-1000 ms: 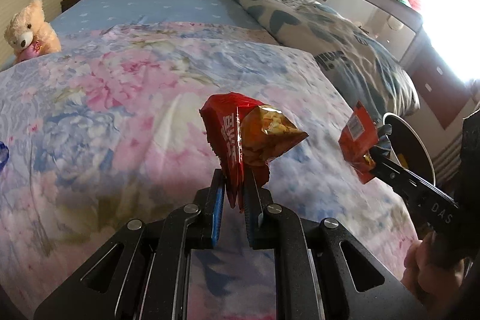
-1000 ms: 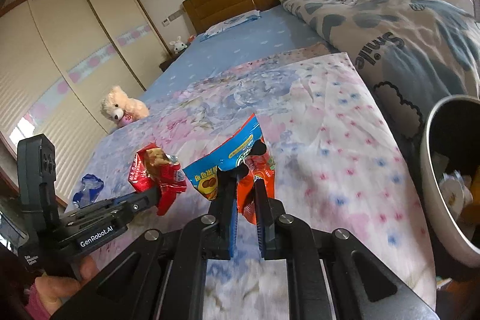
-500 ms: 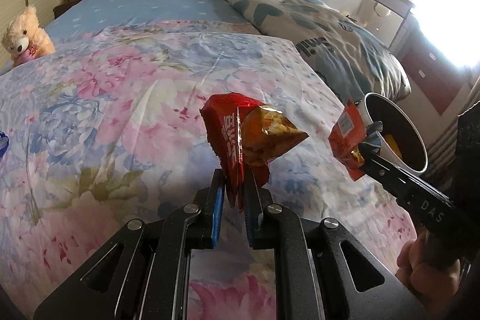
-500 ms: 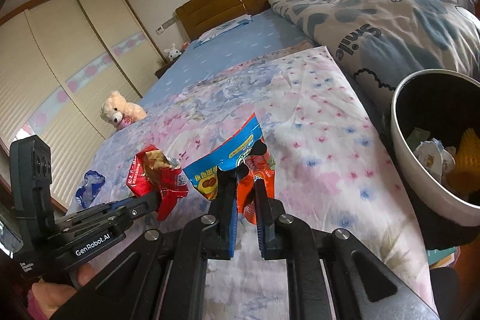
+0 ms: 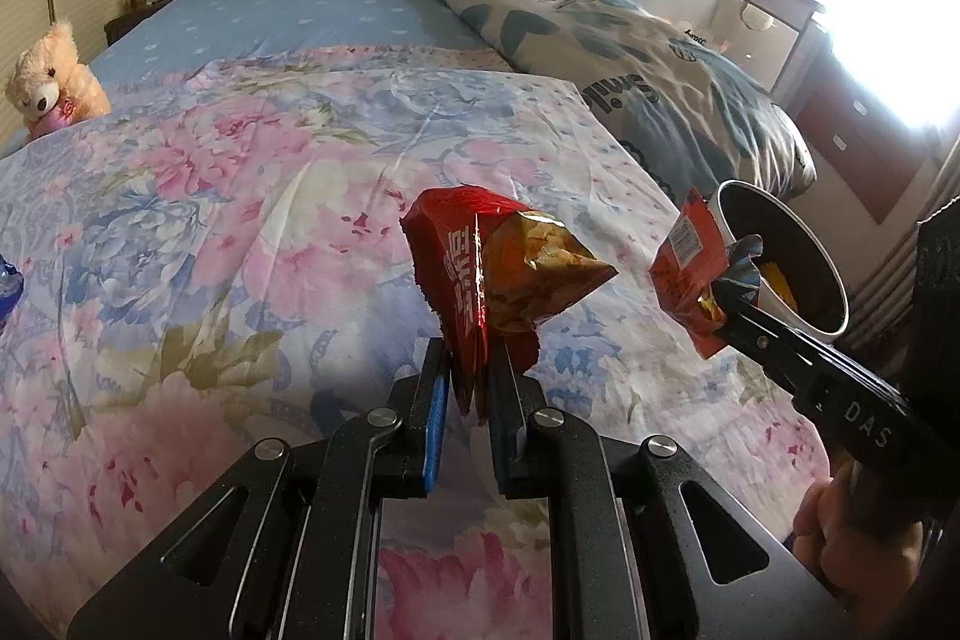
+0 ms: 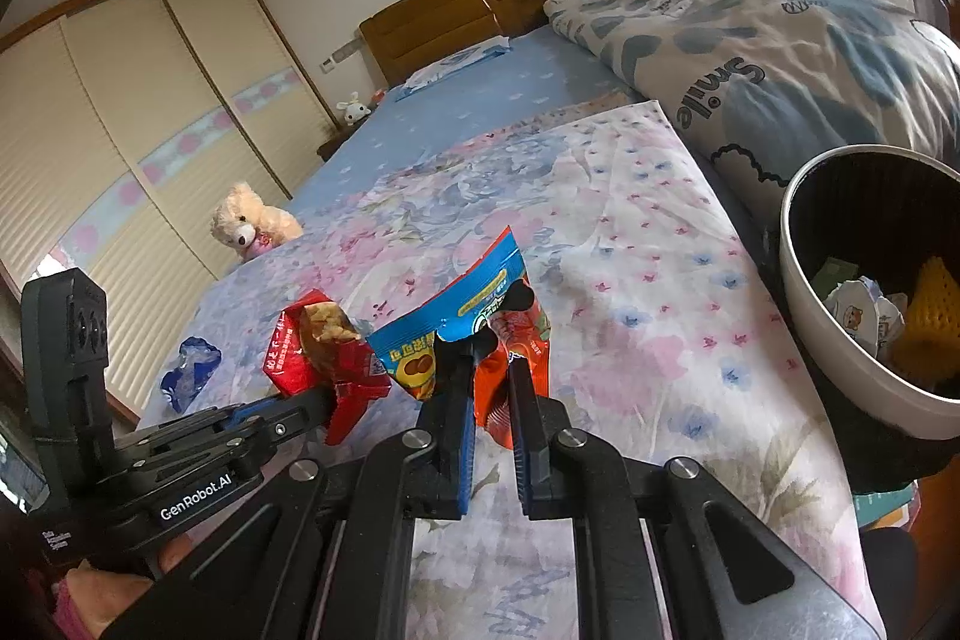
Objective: Collect trash
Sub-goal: 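Carry the snack wrapper and red chip bag over the bin with both grippers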
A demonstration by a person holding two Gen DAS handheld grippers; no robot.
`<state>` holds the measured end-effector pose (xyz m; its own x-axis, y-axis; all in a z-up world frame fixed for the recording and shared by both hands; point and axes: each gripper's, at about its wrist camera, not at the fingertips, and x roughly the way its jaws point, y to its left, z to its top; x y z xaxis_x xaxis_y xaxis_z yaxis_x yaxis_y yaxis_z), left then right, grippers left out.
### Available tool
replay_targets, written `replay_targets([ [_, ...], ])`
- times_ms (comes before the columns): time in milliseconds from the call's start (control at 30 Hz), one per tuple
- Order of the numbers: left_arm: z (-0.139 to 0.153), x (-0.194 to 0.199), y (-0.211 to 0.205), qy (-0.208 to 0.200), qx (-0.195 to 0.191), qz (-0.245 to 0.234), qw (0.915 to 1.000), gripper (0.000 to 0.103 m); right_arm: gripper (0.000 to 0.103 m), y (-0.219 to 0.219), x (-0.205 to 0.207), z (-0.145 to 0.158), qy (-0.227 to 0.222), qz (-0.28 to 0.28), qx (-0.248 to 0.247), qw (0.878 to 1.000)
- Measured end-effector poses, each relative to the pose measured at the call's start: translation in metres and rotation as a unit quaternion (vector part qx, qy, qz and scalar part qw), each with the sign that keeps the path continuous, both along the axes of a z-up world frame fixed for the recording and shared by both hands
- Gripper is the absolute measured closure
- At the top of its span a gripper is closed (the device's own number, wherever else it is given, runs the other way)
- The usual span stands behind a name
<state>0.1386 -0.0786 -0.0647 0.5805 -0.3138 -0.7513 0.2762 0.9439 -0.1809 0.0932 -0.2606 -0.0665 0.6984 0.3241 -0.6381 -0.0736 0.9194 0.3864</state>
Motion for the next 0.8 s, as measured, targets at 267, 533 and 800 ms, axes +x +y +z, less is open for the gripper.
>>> replay_targets([
  [267, 0.000, -0.003, -0.001, 0.000, 0.002, -0.002, 1.0000, 0.092, 0.093, -0.001, -0.005, 0.003, -0.005, 0.000, 0.003, 1.000],
  [533, -0.001, -0.007, -0.010, 0.001, 0.004, -0.012, 0.9999, 0.092, 0.093, -0.002, -0.007, 0.004, -0.007, -0.001, 0.005, 1.000],
  [800, -0.001, -0.007, -0.019, 0.006, 0.004, -0.021, 0.9998, 0.092, 0.093, -0.012, -0.014, 0.006, -0.008, -0.009, 0.010, 1.000],
])
